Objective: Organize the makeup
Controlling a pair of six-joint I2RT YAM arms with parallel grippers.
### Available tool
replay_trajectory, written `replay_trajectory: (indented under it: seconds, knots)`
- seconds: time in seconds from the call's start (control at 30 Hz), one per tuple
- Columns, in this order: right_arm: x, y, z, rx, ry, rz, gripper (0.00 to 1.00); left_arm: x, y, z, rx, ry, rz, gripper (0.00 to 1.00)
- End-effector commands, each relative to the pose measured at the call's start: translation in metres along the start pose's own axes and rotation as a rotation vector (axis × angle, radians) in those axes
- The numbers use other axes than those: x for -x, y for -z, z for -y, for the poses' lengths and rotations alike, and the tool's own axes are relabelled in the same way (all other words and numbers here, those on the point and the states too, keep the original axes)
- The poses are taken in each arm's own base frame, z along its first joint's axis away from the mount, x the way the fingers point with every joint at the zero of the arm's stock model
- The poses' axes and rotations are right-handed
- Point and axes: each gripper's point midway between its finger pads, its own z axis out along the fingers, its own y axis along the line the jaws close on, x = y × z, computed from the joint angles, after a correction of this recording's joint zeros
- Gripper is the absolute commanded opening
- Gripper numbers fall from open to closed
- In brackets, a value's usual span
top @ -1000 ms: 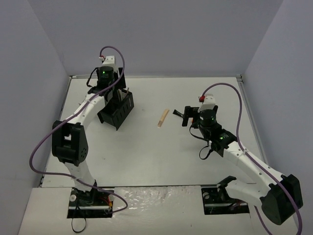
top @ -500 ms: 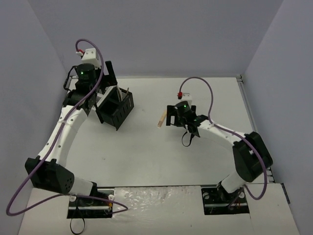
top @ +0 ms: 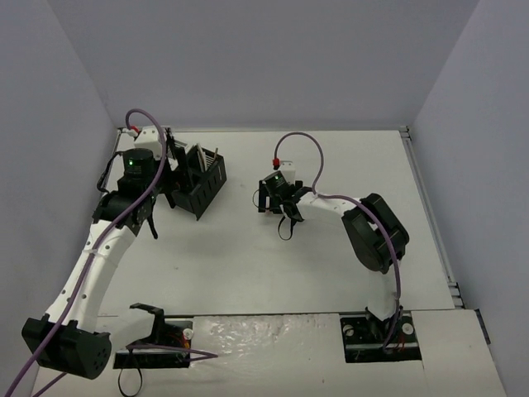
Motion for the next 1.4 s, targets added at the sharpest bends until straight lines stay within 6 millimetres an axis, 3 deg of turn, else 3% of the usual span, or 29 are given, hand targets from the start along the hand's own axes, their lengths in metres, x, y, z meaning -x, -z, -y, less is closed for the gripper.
replay_trajectory:
  seconds: [0.0, 0.17, 0.27, 0.37, 0.57, 0.7, 0.73, 0.87, 0.93, 1.07, 1.23, 1.37]
  knots:
    - [0.016, -0.007, -0.008, -0.038, -0.027, 0.069, 0.75, 0.026, 0.005, 0.019, -0.090, 0.049, 0.058, 0.97]
    - [-0.002, -0.010, -0.006, -0.045, 0.027, 0.038, 0.45, 0.023, 0.001, 0.035, -0.165, 0.078, 0.023, 0.97]
    - [-0.010, -0.006, -0.005, -0.021, 0.046, 0.032, 0.15, 0.020, 0.001, 0.044, -0.213, 0.094, 0.005, 0.97]
    - [-0.015, 0.004, -0.007, 0.033, 0.065, 0.032, 0.01, 0.018, 0.001, 0.052, -0.257, 0.113, -0.010, 0.97]
    - [0.014, 0.061, -0.047, 0.281, 0.112, 0.201, 0.00, 0.008, 0.000, 0.076, -0.373, 0.216, -0.062, 0.97]
    - [0.037, 0.127, -0.083, 0.512, 0.186, 0.370, 0.00, 0.003, 0.001, 0.097, -0.455, 0.287, -0.101, 0.97]
    - [0.033, 0.134, -0.084, 0.537, 0.202, 0.384, 0.00, 0.003, 0.002, 0.105, -0.481, 0.286, -0.107, 0.97]
    - [0.050, 0.190, -0.109, 0.711, 0.236, 0.525, 0.00, -0.001, 0.001, 0.120, -0.515, 0.288, -0.134, 0.97]
    - [0.054, 0.208, -0.117, 0.779, 0.246, 0.562, 0.00, -0.002, 0.002, 0.129, -0.532, 0.291, -0.142, 0.97]
    - [0.062, 0.236, -0.126, 0.853, 0.242, 0.618, 0.00, -0.001, 0.007, 0.147, -0.580, 0.303, -0.141, 0.97]
    - [0.065, 0.248, -0.132, 0.896, 0.238, 0.638, 0.00, -0.003, 0.011, 0.160, -0.606, 0.300, -0.142, 0.97]
    - [0.065, 0.250, -0.132, 0.906, 0.231, 0.641, 0.00, -0.003, 0.014, 0.166, -0.625, 0.306, -0.141, 0.85]
